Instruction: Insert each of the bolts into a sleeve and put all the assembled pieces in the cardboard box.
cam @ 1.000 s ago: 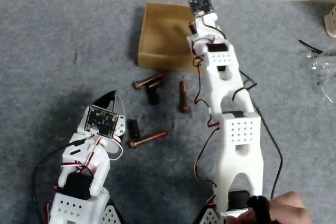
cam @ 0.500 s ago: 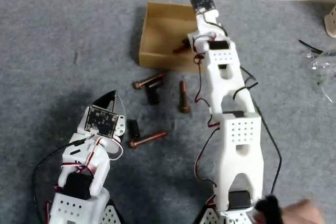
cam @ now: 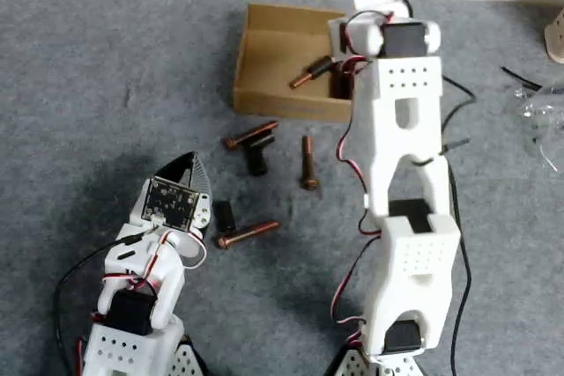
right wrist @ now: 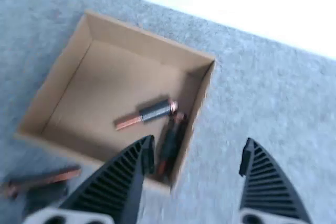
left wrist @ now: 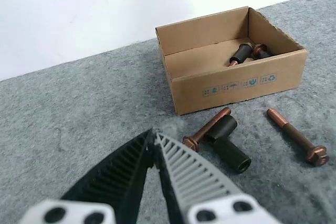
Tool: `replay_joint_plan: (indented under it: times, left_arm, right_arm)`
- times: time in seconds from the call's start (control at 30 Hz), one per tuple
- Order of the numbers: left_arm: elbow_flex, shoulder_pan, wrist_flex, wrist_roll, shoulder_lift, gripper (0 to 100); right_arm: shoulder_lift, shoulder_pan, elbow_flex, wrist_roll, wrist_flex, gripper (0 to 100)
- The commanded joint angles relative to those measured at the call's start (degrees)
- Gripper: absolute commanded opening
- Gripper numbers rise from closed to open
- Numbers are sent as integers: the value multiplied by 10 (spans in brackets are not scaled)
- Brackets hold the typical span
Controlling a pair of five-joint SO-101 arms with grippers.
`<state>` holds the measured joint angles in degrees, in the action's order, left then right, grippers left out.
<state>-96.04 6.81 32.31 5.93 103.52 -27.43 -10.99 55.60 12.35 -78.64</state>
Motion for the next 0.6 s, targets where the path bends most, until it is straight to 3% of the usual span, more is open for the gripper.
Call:
replay_joint_plan:
  times: [0.0, 0.13, 0.23, 0.37, 0.57]
  left_arm:
    - [-12, -7, -13, 1, 3, 11]
    - [-12, -7, -13, 1, 3, 11]
    - [-12, -7, -13, 1, 3, 11]
    - [-12, -38, -14, -1, 7, 11]
    - [-12, -46, -27, -2, 3, 11]
  right_arm:
    - [68, 4, 48, -8, -107, 237]
    - [95, 5, 72, -6, -221, 237]
    - [121, 6, 61, -6, -225, 237]
    - [163, -4, -33, -6, -224, 237]
    - [202, -96, -226, -6, -221, 237]
